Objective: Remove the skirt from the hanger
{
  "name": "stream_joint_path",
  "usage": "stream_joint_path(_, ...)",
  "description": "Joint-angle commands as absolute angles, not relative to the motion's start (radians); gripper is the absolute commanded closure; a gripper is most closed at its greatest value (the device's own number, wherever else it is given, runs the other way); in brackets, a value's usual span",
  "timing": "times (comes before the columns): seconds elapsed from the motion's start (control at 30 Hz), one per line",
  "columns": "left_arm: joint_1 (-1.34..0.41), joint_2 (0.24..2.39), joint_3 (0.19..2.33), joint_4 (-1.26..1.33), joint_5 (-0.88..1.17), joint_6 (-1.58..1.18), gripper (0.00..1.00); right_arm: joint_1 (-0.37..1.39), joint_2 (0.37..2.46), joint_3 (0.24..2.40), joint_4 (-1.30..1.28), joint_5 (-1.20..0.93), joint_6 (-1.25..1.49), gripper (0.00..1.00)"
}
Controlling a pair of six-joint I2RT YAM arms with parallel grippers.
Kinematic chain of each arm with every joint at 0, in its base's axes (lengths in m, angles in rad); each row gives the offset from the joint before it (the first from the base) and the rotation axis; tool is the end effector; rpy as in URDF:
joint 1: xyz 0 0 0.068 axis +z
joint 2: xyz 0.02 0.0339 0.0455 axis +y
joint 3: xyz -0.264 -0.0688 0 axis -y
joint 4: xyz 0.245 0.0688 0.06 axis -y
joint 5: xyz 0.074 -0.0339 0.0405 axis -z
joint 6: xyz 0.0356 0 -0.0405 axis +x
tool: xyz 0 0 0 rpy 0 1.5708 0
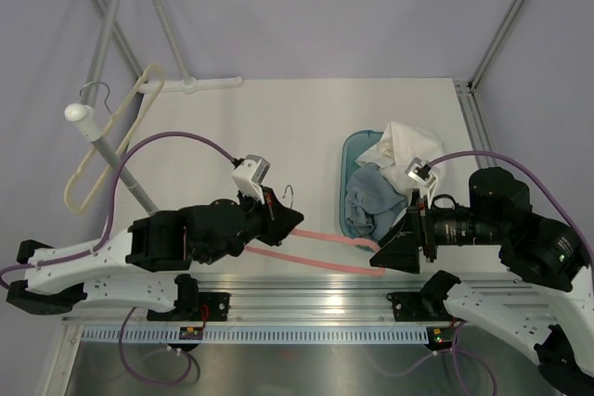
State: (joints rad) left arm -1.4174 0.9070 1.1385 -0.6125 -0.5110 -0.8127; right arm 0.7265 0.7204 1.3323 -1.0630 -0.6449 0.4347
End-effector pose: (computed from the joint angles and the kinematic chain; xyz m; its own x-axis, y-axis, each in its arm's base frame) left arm 0.0446 -0.1748 0.3970 -0.6146 -0.1699 -0.7703 0.5037 0.6669 -0.5490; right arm 0.0455 0.0691 0.4328 -0.6894 -0.1624 -0.7059 -0.7110 0.3378 0.6167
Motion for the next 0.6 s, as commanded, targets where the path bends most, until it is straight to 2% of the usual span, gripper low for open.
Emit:
stream_joint_path(0.0, -1.419, 0.920, 1.198, -0.569, -0.560, -0.801, 1.00, 0.730, 0.709, 1.307, -1.071, -0.660, 0.434, 0.25)
stream_joint_path(0.13, -1.419, 0.945, 1.213, -0.554, -0.565, -0.799, 1.00, 0.730, 0.712, 1.286, -1.077, -0.634, 0.431, 0.38)
stream_joint_path(0.3, -1.419, 0.979, 1.223, -0.531, -0.555, -0.799, 1.00, 0.730, 0.716, 1.253, -1.040, -0.615, 0.434, 0.49)
stream_joint_path(0.4, -1.419, 0.988, 1.227, -0.529, -0.549, -0.801, 1.00, 0.729, 0.718, 1.224, -1.020, -0.611, 0.434, 0.83)
stream_joint_path(0.43, -1.419, 0.988, 1.229, -0.531, -0.548, -0.802, 1.00, 0.730, 0.716, 1.215, -1.011, -0.615, 0.440, 1.00)
stream_joint_path(0.47, -1.419, 0.985, 1.227, -0.531, -0.545, -0.802, 1.00, 0.730, 0.715, 1.207, -1.005, -0.623, 0.440, 1.00)
stream_joint_path(0.5, -1.419, 0.980, 1.226, -0.529, -0.542, -0.802, 0.98, 0.730, 0.715, 1.203, -1.002, -0.618, 0.442, 1.00)
stream_joint_path(0.53, -1.419, 0.971, 1.218, -0.520, -0.534, -0.795, 0.81, 0.730, 0.713, 1.198, -1.005, -0.608, 0.440, 1.00)
stream_joint_path(0.57, -1.419, 0.963, 1.213, -0.511, -0.514, -0.785, 0.71, 0.730, 0.712, 1.198, -1.011, -0.586, 0.436, 1.00)
